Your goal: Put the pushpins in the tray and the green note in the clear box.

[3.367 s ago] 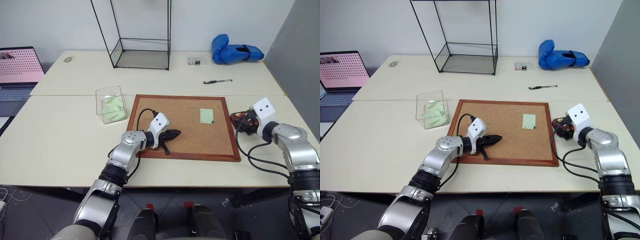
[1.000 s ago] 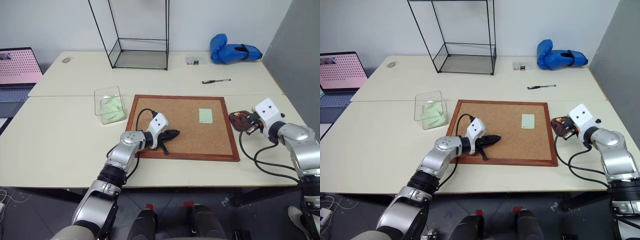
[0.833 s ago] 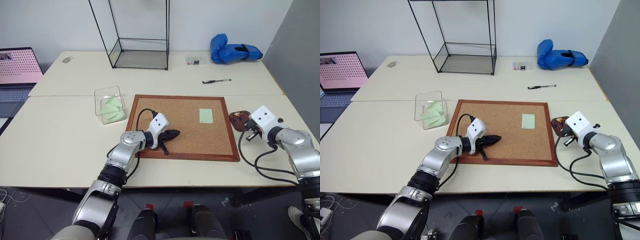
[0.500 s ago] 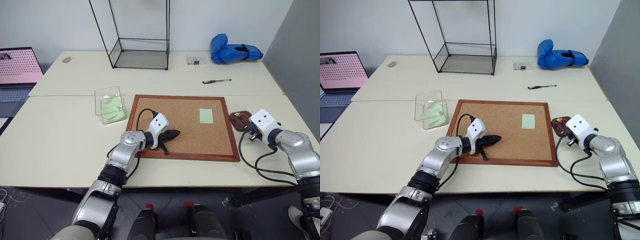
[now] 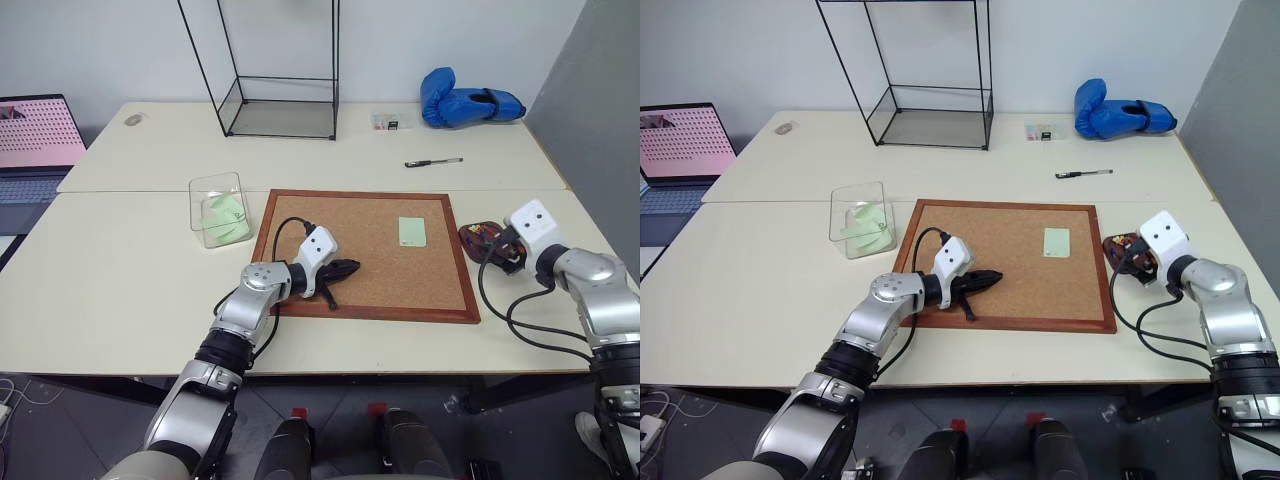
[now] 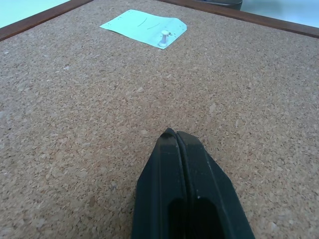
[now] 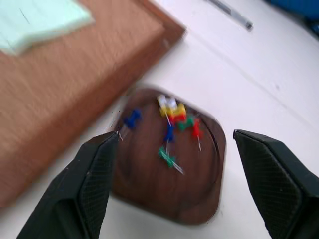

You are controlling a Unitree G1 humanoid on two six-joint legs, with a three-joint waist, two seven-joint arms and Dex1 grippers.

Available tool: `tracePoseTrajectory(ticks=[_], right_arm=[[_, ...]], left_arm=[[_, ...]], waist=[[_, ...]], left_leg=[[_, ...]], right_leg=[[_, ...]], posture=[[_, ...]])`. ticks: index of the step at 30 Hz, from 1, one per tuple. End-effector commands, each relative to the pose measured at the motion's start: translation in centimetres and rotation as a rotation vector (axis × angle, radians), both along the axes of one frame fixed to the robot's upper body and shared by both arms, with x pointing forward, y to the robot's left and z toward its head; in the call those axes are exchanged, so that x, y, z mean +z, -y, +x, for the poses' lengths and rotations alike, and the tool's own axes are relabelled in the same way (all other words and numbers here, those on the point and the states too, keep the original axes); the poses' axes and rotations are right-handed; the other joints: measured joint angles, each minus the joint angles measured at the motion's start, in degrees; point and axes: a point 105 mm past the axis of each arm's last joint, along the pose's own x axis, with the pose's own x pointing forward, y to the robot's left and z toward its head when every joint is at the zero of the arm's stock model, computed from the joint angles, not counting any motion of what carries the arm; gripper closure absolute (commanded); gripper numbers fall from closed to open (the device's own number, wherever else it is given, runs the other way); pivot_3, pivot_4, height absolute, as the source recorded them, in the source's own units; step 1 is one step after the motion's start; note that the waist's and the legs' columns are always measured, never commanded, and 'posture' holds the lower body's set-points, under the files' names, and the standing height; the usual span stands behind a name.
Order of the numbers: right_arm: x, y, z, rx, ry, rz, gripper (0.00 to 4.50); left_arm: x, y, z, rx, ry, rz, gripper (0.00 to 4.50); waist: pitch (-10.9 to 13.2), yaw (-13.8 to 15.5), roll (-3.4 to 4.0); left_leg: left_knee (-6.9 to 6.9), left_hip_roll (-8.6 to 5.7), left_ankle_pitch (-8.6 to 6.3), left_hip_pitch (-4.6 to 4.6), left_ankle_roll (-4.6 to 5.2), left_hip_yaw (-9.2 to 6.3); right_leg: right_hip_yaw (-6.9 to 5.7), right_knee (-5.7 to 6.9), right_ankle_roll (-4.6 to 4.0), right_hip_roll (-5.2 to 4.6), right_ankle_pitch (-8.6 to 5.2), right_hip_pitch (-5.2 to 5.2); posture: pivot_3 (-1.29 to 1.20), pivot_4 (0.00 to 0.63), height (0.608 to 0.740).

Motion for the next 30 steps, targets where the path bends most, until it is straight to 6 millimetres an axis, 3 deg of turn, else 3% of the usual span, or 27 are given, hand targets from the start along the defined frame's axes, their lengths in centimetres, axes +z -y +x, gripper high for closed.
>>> tracePoseTrajectory(ticks=[1, 5, 9, 18, 30], right_arm=[[1.4, -4.4, -0.7, 0.166, 0.013, 0.126, 0.7], [0.5, -6.8, -0.5, 0.21, 0.0, 0.169, 0.7], [-0.3, -8.5, 0.9, 0.197, 0.005, 0.223, 0.7], [-2.2, -10.8, 2.8, 0.204, -0.023, 0.265, 0.7], [-3.7, -10.7, 2.8, 0.195, -0.06, 0.271, 2.82]], left_arm=[[-2.2, -0.2, -0.6, -0.001, -0.07, 0.056, 4.5], [-2.2, -0.2, -0.6, -0.001, -0.07, 0.055, 4.5], [-2.1, -0.3, -0.6, 0.0, -0.07, 0.055, 4.5], [-2.2, -0.5, -0.8, 0.005, -0.069, 0.059, 4.5], [-2.2, -0.4, -0.9, 0.002, -0.07, 0.058, 4.5]], waist=[[0.0, 0.0, 0.0], [0.0, 0.0, 0.0], [0.0, 0.0, 0.0], [0.0, -0.1, 0.0], [0.0, -0.1, 0.01]], left_leg=[[0.0, 0.01, 0.0, 0.0, 0.0, -0.01], [0.01, 0.0, 0.0, 0.0, 0.0, -0.01], [0.0, 0.0, 0.0, 0.0, 0.0, -0.01], [-0.02, 0.01, 0.0, 0.01, 0.0, 0.0], [-0.02, 0.01, 0.0, 0.03, 0.0, 0.0]], right_leg=[[0.0, 0.0, 0.0, 0.01, 0.0, 0.01], [0.0, 0.0, 0.01, 0.0, 0.0, 0.01], [-0.01, 0.0, 0.0, 0.0, 0.0, 0.0], [0.01, 0.0, -0.01, 0.02, 0.0, -0.01], [0.01, 0.04, -0.01, 0.01, 0.0, -0.01]], posture=[[0.0, 0.15, 0.74], [0.0, 0.15, 0.74], [0.0, 0.15, 0.74], [0.0, 0.15, 0.74], [0.0, 0.15, 0.74]])
